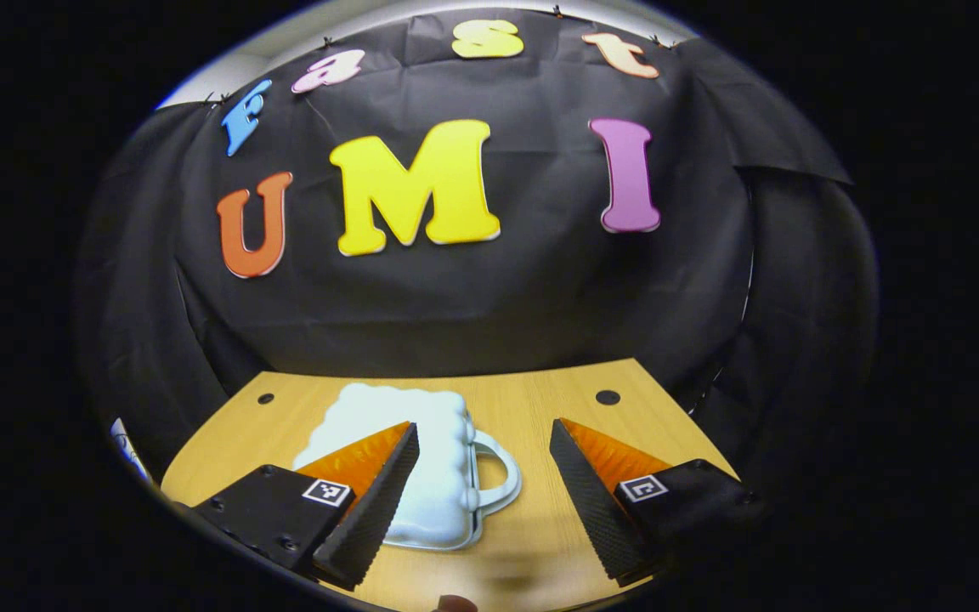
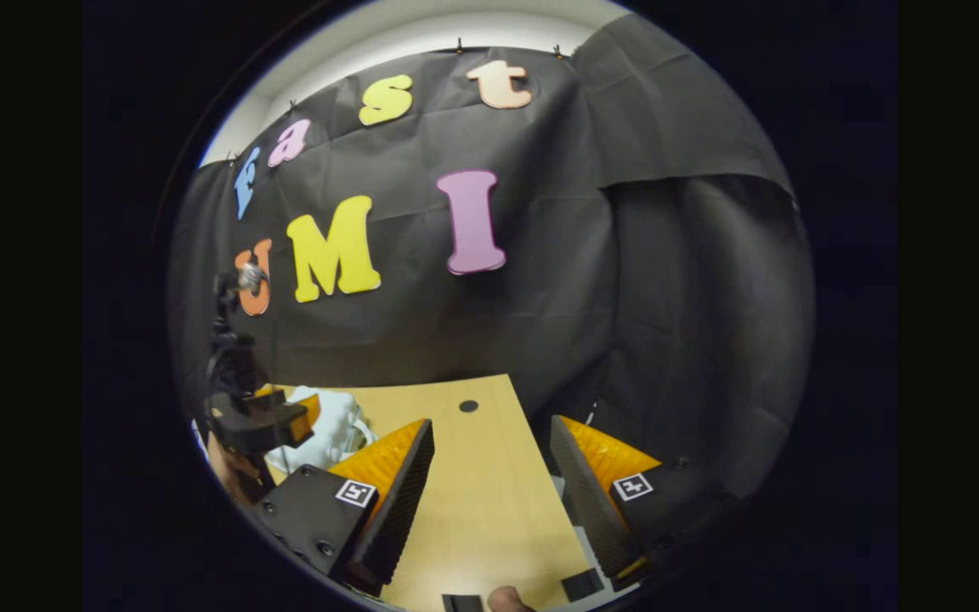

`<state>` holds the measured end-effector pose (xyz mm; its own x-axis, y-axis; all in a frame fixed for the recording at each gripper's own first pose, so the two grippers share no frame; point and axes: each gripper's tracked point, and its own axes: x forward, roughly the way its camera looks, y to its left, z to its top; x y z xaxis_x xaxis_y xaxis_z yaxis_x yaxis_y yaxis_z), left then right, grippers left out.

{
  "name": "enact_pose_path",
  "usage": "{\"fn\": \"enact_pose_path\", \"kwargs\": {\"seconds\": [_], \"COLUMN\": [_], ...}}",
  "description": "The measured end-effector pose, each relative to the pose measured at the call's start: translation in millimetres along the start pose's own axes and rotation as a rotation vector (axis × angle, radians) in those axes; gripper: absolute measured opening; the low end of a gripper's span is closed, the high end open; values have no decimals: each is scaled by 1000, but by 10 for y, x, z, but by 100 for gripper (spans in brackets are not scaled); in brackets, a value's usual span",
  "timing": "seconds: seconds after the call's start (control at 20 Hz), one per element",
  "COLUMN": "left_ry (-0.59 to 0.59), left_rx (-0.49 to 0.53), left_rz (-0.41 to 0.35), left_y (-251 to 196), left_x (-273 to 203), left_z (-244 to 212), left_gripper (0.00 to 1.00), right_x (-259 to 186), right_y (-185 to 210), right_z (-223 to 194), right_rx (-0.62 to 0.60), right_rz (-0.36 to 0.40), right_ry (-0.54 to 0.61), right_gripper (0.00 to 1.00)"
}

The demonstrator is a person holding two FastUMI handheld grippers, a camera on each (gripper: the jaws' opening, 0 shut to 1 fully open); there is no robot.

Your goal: First open the suitcase, pack the skin care products into it, and then close the suitcase.

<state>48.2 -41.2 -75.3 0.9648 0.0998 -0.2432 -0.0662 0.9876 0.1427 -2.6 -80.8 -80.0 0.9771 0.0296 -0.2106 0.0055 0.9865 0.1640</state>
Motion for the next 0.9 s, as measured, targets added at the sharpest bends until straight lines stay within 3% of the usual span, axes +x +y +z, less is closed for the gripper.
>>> {"fn": "enact_pose_path", "kwargs": {"seconds": [0.05,0.45,0.65,0.9], "left_ry": [-25,-82,-175,-161], "left_rx": [3,-99,-106,-116], "left_rz": [10,59,45,24], "left_y": [159,1246,1512,1654], "left_x": [-176,-1067,-1167,-1184], "left_z": [102,112,280,166], "left_gripper": [99,100,100,100], "right_x": [-9,-103,-152,-237], "right_y": [186,1534,2025,2502], "right_z": [26,52,27,-36], "right_rx": [6,-80,-119,-171], "right_rz": [18,139,173,235], "right_ry": [-7,-34,-46,-39], "right_gripper": [79,82,82,83]}}
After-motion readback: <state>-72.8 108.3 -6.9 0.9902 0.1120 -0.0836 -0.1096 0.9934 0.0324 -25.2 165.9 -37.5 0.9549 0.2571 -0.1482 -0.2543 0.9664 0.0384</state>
